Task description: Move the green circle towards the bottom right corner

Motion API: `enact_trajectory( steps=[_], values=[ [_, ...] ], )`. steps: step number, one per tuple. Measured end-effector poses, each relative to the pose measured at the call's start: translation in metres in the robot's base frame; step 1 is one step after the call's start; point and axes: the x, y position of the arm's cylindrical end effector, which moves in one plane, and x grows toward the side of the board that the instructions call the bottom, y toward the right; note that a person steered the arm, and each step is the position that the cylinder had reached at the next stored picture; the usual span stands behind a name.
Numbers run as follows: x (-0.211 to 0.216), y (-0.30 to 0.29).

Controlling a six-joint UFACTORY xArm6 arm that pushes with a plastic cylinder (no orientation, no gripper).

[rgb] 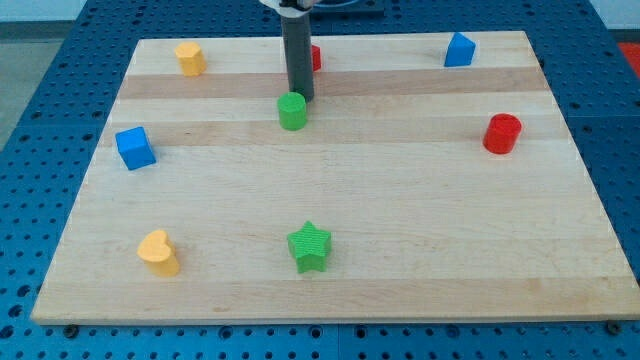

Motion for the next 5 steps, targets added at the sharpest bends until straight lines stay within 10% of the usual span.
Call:
enact_trajectory(
  steps=[3, 5],
  values=[
    [0.049, -0.066],
    [0.126, 0.098]
  ],
)
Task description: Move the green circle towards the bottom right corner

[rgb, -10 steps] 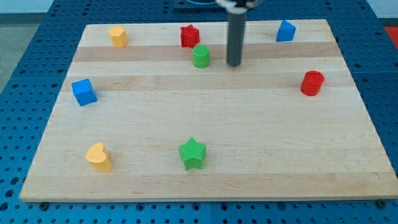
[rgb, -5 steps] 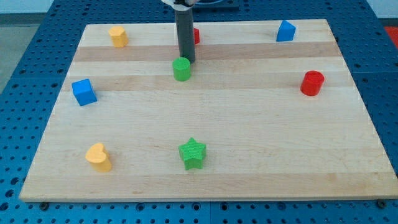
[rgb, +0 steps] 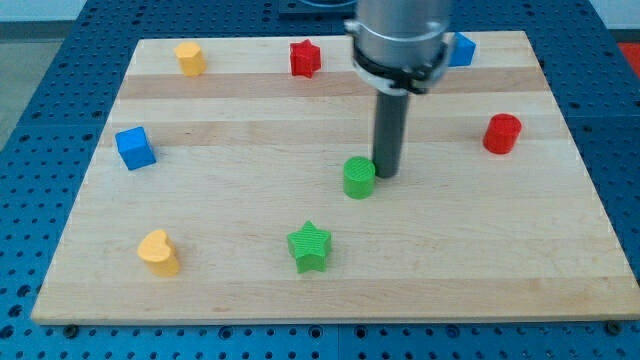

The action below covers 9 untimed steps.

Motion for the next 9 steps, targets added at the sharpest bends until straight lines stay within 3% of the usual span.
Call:
enact_trajectory(
  steps=[2, 3, 4, 5, 7, 8, 9],
  values=[
    [-0.033, -0.07],
    [-0.013, -0.102],
    [0.05, -0.021],
    [0.074, 0.065],
    [0.068, -0.01],
    [0.11, -0.008],
    [0.111, 0.028]
  ],
)
